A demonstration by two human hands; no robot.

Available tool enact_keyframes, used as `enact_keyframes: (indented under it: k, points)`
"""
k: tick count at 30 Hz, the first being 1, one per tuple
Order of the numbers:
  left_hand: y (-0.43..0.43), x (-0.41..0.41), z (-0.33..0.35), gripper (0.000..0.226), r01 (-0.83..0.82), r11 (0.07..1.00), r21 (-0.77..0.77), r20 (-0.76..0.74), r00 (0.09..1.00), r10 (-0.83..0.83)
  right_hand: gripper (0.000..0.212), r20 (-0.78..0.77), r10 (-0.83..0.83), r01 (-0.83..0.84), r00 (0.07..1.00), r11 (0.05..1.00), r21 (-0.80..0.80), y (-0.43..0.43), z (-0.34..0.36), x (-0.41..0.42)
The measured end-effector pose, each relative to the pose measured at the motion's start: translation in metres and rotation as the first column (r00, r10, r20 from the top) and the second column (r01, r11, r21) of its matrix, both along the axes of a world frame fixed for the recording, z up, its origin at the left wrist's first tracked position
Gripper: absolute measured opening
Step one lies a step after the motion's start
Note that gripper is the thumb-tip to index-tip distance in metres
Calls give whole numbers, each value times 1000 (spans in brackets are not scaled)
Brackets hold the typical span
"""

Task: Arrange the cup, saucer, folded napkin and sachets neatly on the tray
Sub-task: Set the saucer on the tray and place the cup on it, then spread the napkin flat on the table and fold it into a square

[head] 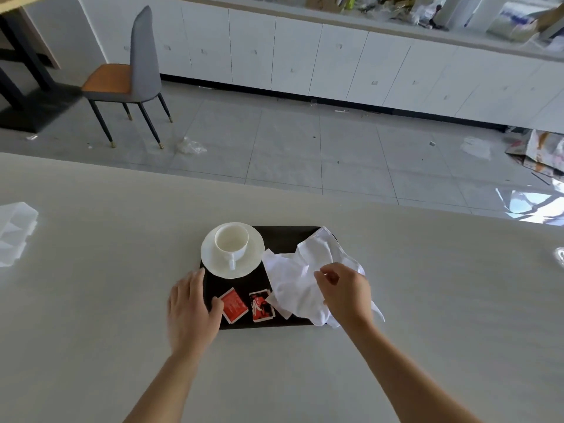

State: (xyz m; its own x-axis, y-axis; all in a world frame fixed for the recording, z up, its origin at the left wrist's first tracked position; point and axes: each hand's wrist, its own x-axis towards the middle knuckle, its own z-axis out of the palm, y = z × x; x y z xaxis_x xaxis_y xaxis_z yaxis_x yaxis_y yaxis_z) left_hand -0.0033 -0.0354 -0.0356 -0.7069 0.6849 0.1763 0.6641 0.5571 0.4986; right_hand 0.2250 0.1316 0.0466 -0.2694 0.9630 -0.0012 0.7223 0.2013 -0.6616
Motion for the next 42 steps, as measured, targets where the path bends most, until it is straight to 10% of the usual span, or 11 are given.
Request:
enact_keyframes:
  k: [8,12,23,32,42]
  points:
    - [61,89,28,53,165,980,109,269,944,-189,60,460,120,-124,880,992,-21,35,-24,51]
    - [98,109,39,63,-1,996,88,460,887,-40,77,404,192,-93,894,963,-253,46,-29,57]
    - [129,118,44,29,-104,995,9,400,912,92,8,161,240,-203,957,955,-215,68,-34,59]
    - [139,142,99,9,-64,936,347,456,883,-109,8,-100,36,-42,994,997,-58,85,11,125]
    - [178,222,138,12,-118,942,315,667,733,-131,14,-24,-65,63,998,996,-67,106,65,223]
